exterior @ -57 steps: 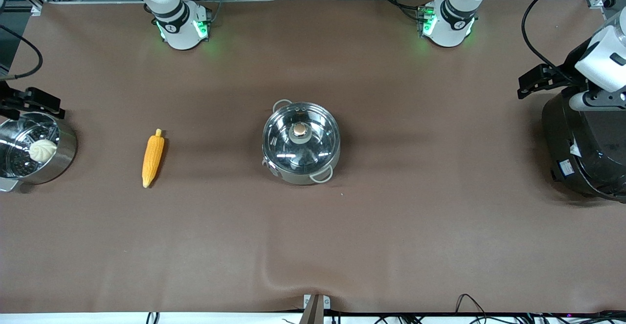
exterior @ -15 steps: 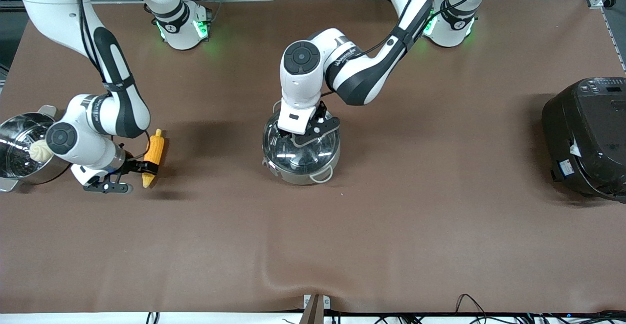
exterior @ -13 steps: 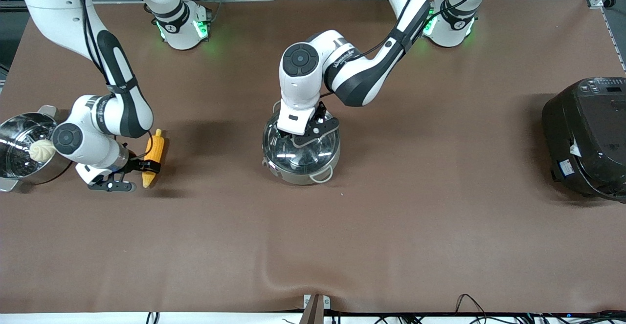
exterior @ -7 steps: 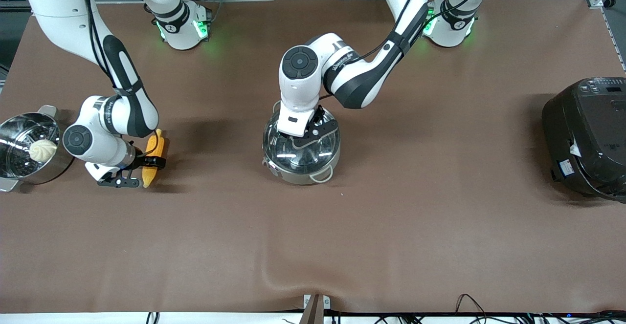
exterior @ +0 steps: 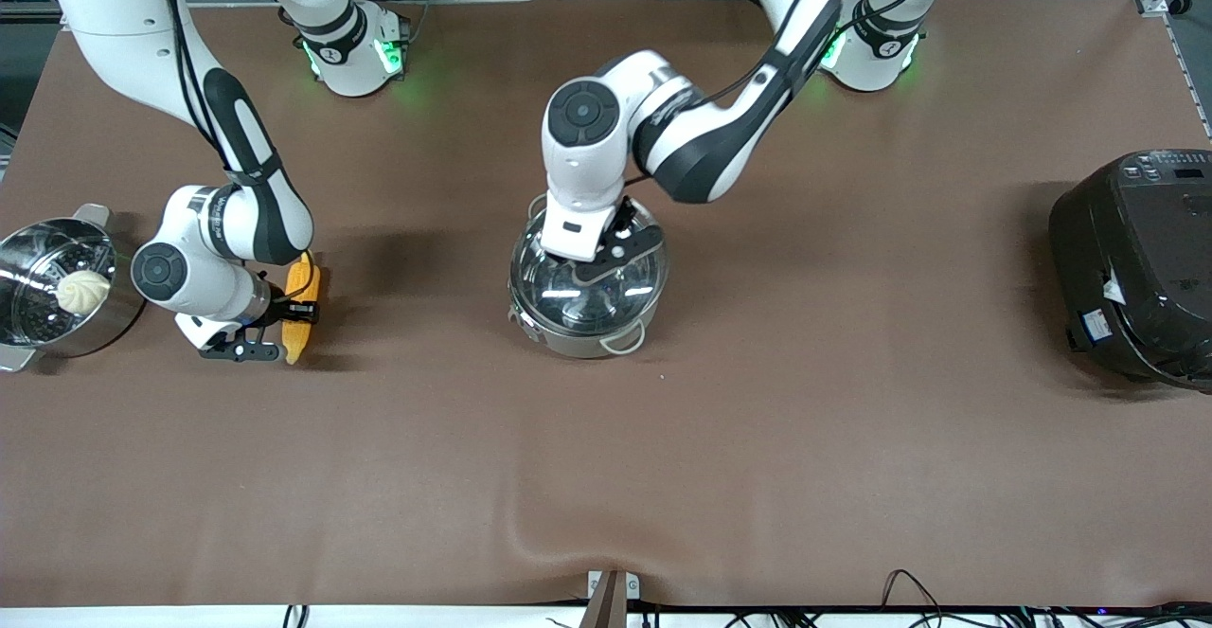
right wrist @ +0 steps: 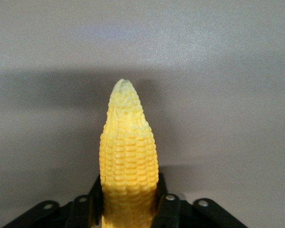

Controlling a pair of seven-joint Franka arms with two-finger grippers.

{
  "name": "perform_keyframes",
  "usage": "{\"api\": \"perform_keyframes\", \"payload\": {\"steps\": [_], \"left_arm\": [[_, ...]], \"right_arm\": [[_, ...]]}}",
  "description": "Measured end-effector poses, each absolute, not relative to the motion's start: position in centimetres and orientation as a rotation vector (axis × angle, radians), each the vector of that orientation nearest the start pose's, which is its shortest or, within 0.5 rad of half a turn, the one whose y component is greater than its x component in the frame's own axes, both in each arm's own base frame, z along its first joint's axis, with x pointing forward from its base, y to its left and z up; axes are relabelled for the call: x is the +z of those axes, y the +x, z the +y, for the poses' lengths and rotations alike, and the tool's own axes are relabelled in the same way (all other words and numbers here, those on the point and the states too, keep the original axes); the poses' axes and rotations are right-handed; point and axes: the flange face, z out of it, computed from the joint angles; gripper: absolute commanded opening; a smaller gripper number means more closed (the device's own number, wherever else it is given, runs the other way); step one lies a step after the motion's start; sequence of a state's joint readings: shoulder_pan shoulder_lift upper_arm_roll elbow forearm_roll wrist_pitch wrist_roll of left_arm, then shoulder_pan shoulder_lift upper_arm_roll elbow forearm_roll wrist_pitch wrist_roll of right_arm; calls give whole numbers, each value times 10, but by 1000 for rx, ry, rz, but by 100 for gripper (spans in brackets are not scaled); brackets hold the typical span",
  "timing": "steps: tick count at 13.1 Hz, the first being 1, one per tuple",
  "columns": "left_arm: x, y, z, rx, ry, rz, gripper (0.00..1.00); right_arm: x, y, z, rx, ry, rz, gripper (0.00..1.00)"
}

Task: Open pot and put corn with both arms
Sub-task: 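Lift the glass lid aside with the left gripper while the right gripper lifts the corn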

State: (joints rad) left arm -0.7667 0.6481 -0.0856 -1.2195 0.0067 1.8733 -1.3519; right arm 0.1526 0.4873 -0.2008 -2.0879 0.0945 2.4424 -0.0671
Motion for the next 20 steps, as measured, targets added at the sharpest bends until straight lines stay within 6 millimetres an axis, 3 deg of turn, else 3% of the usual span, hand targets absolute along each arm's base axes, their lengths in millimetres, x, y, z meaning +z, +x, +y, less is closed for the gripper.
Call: {"api": "perform_keyframes", "payload": {"steps": [2,4,6,9,11,13,16,18,20], "left_arm": [[452,503,-516,33,-3070,-791,0],[502,519,-471,13,-3069,-791,0],[545,548,-398,3,-3063,-787,0],[566,594,-273,81,-3081,-694,0],[554,613,-201,140,-3096,-610,0],[529,619,-141,203,-3106,-498,0],[469,611,-62,193,-3145,-350,0],[416,591,-36,186,-3150,-319,0],[364,568,-40,188,-3149,-302,0]], "right_arm": [[182,571,-27,189,-3165,61,0],[183,573,-24,188,-3159,58,0],[192,579,-16,213,-3121,91,0],[242,606,-4,293,-3060,94,0],[294,626,8,314,-3036,93,0],[341,639,34,323,-3016,143,0],[387,643,106,336,-2985,275,0],[401,638,157,336,-2970,357,0],[408,627,203,338,-2967,434,0]]}}
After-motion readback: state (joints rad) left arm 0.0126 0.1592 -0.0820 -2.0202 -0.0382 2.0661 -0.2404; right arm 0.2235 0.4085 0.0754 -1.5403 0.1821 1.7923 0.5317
